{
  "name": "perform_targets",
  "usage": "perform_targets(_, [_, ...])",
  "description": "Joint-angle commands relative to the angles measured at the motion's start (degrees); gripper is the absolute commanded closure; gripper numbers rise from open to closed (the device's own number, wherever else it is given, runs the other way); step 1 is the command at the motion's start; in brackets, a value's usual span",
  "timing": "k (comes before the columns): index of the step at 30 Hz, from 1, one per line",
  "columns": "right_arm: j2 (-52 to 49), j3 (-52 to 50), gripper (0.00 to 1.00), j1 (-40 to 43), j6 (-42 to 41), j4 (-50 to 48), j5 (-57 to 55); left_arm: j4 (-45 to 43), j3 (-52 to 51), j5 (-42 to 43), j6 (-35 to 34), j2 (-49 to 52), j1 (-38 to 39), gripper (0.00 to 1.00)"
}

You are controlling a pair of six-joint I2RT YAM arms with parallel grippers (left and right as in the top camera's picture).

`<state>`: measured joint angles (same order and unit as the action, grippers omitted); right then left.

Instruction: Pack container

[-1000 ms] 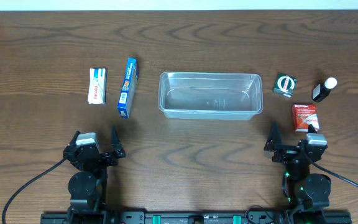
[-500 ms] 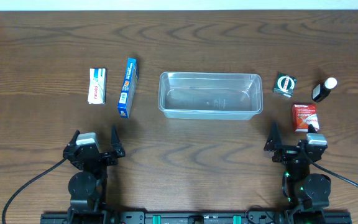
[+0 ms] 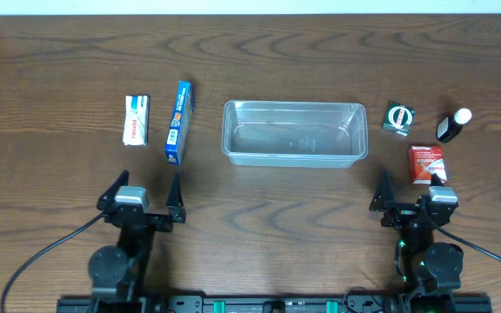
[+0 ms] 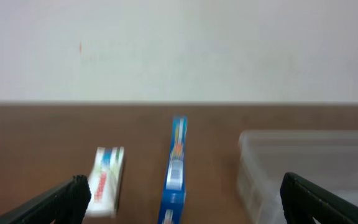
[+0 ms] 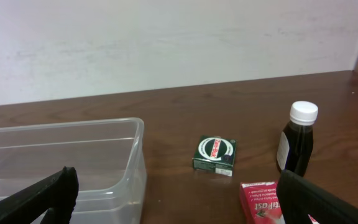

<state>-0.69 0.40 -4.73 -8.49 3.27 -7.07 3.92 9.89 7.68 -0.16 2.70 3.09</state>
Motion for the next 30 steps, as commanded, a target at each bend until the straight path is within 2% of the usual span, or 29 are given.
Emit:
perform_targets(1, [0.4,-0.1,0.01,0.7,0.6,0.3,0.2,0.5,12.1,1.9,0.4,5.5,-0.3,0.02])
perform_targets(5, [0.4,-0.1,0.01,0.7,0.6,0.3,0.2,4.4,26.4,2.0,0.6,18.7,-0.3,0.02])
perform_targets(8, [0.4,-0.1,0.01,0.7,0.6,0.3,0.2,10.9,39.2,2.6,2.2,31.7,-0.3,0.02])
perform_targets(12, [0.4,-0.1,0.01,0.7,0.6,0.3,0.2,27.5,59.6,3.6,6.1,51.1,0.1,0.02])
perform_targets(17, [0.4,-0.1,0.01,0.7,0.6,0.3,0.2,53.1,84.8,3.7,6.1,74.4,2.0,0.02])
perform_targets(19, [0.4,-0.1,0.01,0.7,0.6,0.3,0.2,60.4,91.5,3.6,6.1,82.1,3.0,0.02])
perform_targets(22, [0.4,-0.1,0.01,0.7,0.6,0.2,0.2,65.6,95.0,3.3,6.1,90.1,3.5,0.02])
perform_targets(30, [0.4,-0.1,0.01,0.7,0.6,0.3,0.2,68.3,94.9,3.3,6.1,104.7,3.4,0.02])
